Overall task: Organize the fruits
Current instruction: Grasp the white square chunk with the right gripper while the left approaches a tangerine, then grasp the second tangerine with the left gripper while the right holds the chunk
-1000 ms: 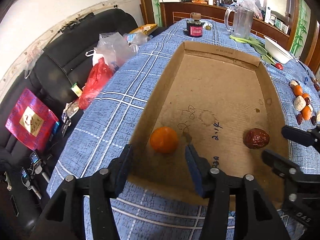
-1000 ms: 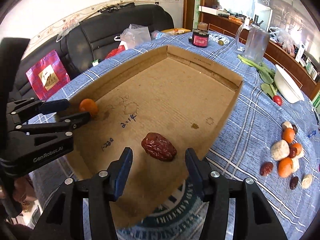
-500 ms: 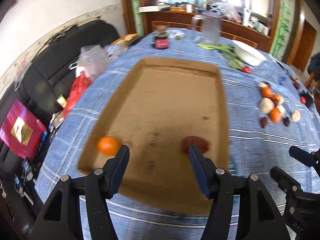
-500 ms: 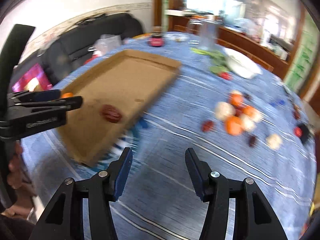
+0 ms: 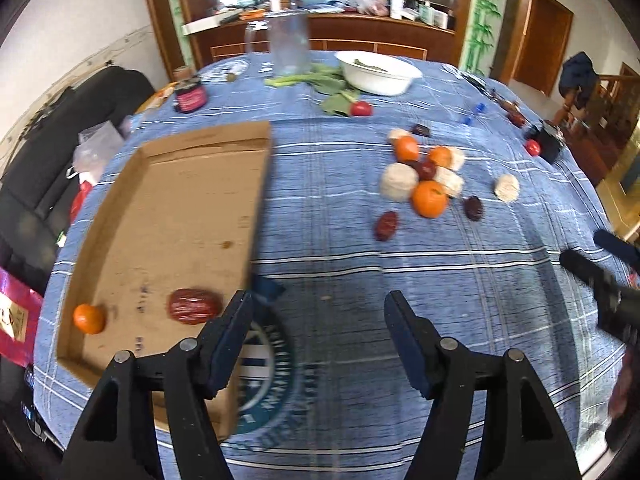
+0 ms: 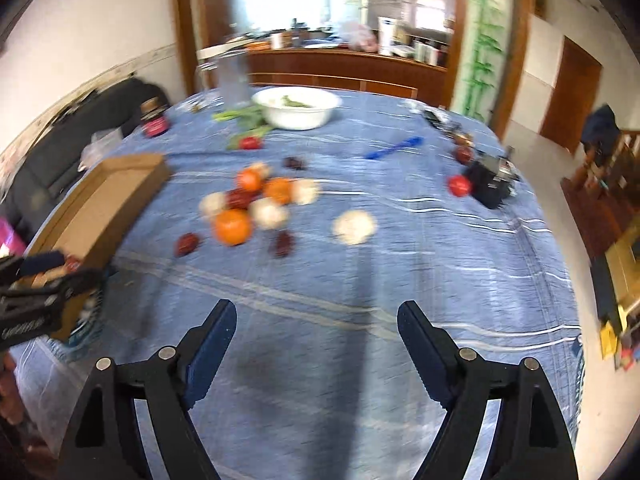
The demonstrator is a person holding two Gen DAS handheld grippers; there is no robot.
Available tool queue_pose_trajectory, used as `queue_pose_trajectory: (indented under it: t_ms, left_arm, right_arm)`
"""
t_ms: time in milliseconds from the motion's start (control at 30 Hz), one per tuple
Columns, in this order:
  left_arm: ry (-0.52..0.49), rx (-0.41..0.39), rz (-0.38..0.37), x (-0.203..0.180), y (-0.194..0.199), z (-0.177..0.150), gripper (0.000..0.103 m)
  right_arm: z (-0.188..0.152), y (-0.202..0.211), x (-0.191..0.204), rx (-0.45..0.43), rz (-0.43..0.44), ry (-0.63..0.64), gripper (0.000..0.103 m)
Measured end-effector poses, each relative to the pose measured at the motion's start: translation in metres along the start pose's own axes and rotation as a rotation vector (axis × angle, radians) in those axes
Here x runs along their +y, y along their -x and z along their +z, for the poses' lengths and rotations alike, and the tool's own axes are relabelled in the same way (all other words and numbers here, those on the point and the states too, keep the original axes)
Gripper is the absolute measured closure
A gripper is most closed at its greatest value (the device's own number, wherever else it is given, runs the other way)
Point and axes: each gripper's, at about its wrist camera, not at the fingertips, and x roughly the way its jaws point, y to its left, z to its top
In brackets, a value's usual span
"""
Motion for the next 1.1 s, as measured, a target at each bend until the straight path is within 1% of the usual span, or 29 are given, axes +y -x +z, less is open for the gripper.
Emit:
queue_pose_trajectory:
  t_ms: [67, 167, 300, 367, 433, 500, 533, 567, 600, 633, 733, 800, 933, 1000, 1067, 1100]
  left_arm:
    - [-0.005, 0.012, -0.006, -0.008, -0.003, 0.001, 0.035]
    - [-0.007, 0.049, -0.015, -0.018, -0.011, 0.005, 0.035]
    - [-0.007, 0.068, -0.005, -0.024, -0.017, 0.008, 0.035]
    - [-0.004, 0.076, -0.004, -0.024, -0.02, 0.01, 0.035]
    - [0.002, 0.088, -0.004, -0.024, -0.024, 0.013, 0.035]
    - [0.011, 0.099, -0.011, -0.026, -0.029, 0.018, 0.035]
    - [0.017, 0.105, -0.016, -0.026, -0.031, 0.02, 0.035]
    - [0.021, 0.11, -0.022, -0.028, -0.033, 0.023, 0.035]
    - [0.025, 0.115, -0.031, -0.029, -0.036, 0.025, 0.035]
    - [0.028, 0.121, -0.043, -0.032, -0.04, 0.029, 0.035]
    - [0.035, 0.129, -0.079, -0.041, -0.048, 0.04, 0.035]
    - [0.039, 0.127, -0.113, -0.05, -0.055, 0.048, 0.036]
    - [0.043, 0.142, -0.154, -0.066, -0.074, 0.064, 0.036]
    - [0.053, 0.156, -0.16, -0.072, -0.086, 0.072, 0.036]
    - [0.045, 0.141, -0.142, -0.077, -0.091, 0.077, 0.036]
    - [0.038, 0.141, -0.149, -0.079, -0.095, 0.079, 0.036]
  right_arm:
    - [0.008, -0.009, -0.023, -0.003, -0.024, -0.025, 0.017]
    - [0.021, -0.026, -0.039, -0.003, -0.028, -0.021, 0.017]
    - [0.037, -0.057, -0.038, 0.008, 0.0, 0.02, 0.017]
    - [0.041, -0.074, -0.032, 0.02, -0.01, 0.065, 0.017]
    - [0.045, -0.091, -0.031, 0.033, -0.011, 0.088, 0.021]
    - [0.048, -0.105, -0.034, 0.053, -0.005, 0.08, 0.038]
    - [0.05, -0.113, -0.038, 0.076, 0.012, 0.062, 0.044]
    - [0.051, -0.119, -0.04, 0.097, 0.04, 0.044, 0.06]
    - [0.05, -0.124, -0.043, 0.11, 0.091, 0.024, 0.067]
    - [0.05, -0.125, -0.044, 0.101, 0.113, 0.016, 0.07]
    - [0.05, -0.121, -0.041, 0.077, 0.099, 0.055, 0.07]
    - [0.048, -0.112, -0.046, 0.053, 0.126, 0.032, 0.07]
    - [0.045, -0.1, -0.054, 0.046, 0.156, -0.001, 0.07]
    - [0.043, -0.098, -0.057, 0.051, 0.167, -0.011, 0.07]
    - [0.04, -0.096, -0.06, 0.056, 0.175, -0.022, 0.07]
    - [0.04, -0.096, -0.062, 0.055, 0.179, -0.029, 0.07]
